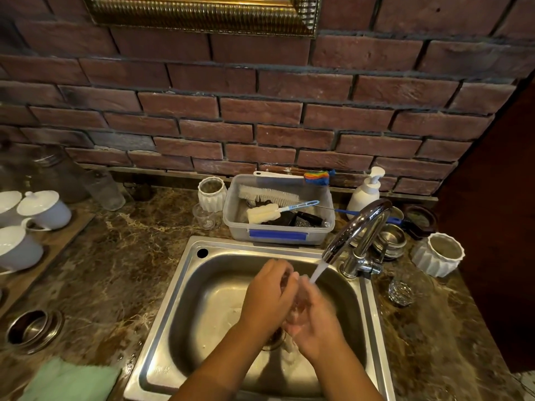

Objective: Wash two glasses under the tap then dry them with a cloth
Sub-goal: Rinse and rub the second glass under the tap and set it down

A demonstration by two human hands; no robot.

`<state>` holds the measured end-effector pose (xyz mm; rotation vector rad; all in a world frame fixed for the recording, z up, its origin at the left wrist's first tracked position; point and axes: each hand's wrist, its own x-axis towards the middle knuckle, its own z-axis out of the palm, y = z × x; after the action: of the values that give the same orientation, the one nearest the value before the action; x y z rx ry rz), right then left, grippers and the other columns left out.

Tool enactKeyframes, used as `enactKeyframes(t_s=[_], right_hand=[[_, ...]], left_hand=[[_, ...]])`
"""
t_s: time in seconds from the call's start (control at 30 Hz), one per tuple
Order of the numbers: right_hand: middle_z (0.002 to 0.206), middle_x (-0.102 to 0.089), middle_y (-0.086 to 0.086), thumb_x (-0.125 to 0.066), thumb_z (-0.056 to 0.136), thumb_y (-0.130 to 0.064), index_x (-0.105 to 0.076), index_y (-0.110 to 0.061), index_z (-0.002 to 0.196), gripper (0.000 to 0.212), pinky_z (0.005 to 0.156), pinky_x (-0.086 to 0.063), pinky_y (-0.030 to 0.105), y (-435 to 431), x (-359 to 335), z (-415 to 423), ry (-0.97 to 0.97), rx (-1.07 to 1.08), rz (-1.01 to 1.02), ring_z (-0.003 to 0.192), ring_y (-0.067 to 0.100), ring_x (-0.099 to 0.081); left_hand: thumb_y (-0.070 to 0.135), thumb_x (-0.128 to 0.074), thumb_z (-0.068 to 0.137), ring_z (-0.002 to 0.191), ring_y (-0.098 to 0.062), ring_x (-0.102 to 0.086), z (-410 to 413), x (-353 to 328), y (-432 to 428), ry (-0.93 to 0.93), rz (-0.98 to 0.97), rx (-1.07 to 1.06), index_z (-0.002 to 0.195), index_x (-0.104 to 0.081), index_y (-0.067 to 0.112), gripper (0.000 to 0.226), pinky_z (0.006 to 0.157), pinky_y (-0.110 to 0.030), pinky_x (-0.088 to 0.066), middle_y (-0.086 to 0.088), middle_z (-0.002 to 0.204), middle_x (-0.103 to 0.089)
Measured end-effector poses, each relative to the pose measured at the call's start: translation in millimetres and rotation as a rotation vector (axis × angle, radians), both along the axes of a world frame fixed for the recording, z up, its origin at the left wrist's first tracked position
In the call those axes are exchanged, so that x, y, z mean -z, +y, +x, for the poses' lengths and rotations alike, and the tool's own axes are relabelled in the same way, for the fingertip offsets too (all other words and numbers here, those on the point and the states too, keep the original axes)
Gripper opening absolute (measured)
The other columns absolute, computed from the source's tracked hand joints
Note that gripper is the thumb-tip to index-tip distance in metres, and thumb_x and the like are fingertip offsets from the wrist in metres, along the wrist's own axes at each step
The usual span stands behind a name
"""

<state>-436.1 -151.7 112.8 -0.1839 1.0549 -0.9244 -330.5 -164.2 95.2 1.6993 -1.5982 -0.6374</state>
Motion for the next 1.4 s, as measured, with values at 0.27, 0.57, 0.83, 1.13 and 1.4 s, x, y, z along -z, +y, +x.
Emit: enactKeyframes(t_s=[0.27, 0.57, 0.83, 1.13, 1.4], right_hand=[[0.083, -0.073, -0.009, -0.046, 0.094, -0.05, -0.074, -0.027, 0.091, 0.037, 0.082, -0.055, 0.034, -7, 9, -13, 1.283, -0.646, -0.993, 0.078, 0.005, -0.066], [0.078, -0.076, -0.009, -0.058, 0.097, -0.034, -0.077, -0.028, 0.085, 0.023, 0.075, -0.056, 0.023, 0, 2, -7, 1.071, -0.638, -0.787, 0.077, 0.004, -0.071], [0.118, -0.072, 0.021, -0.054, 0.099, -0.035, -0.067, -0.011, 0.121, 0.035, 0.095, -0.053, 0.051, 1, -3, -7, -0.091, -0.039, -0.002, 0.115, 0.036, -0.066], [0.077, -0.075, 0.001, -0.051, 0.096, -0.035, -0.074, -0.022, 0.079, 0.032, 0.078, -0.057, 0.049, -4, -1, -16, 0.998, -0.501, -0.708, 0.075, 0.013, -0.071], [0.111, -0.068, -0.008, -0.046, 0.098, -0.05, -0.065, -0.03, 0.109, 0.03, 0.103, -0.036, 0.032, -1, -13, -13, 1.604, -0.955, -1.105, 0.107, 0.01, -0.058]], left_hand=[[0.032, -0.053, 0.1, 0.09, -0.024, -0.068, -1, -17, -7, 0.984, 0.799, -0.317, 0.104, -0.067, 0.012, 0.026, 0.069, -0.036, -0.054, -0.011, 0.097, -0.073], [0.024, -0.047, 0.1, 0.076, -0.022, -0.063, -2, -6, -6, 0.909, 0.664, -0.393, 0.088, -0.064, 0.008, 0.026, 0.064, -0.031, -0.052, -0.012, 0.081, -0.066], [0.034, -0.047, 0.102, 0.09, -0.006, -0.056, -4, -18, -2, -0.127, -0.012, 0.035, 0.104, -0.061, 0.024, 0.018, 0.076, -0.019, -0.046, 0.008, 0.101, -0.058], [0.027, -0.051, 0.101, 0.087, -0.02, -0.064, -10, -26, -11, 0.793, 0.672, -0.199, 0.096, -0.066, 0.01, 0.024, 0.066, -0.03, -0.049, -0.009, 0.096, -0.069], [0.029, -0.061, 0.093, 0.057, -0.017, -0.062, 1, -1, -1, 1.255, 0.983, -0.284, 0.102, -0.069, 0.005, 0.026, 0.05, -0.025, -0.05, -0.009, 0.076, -0.068]])
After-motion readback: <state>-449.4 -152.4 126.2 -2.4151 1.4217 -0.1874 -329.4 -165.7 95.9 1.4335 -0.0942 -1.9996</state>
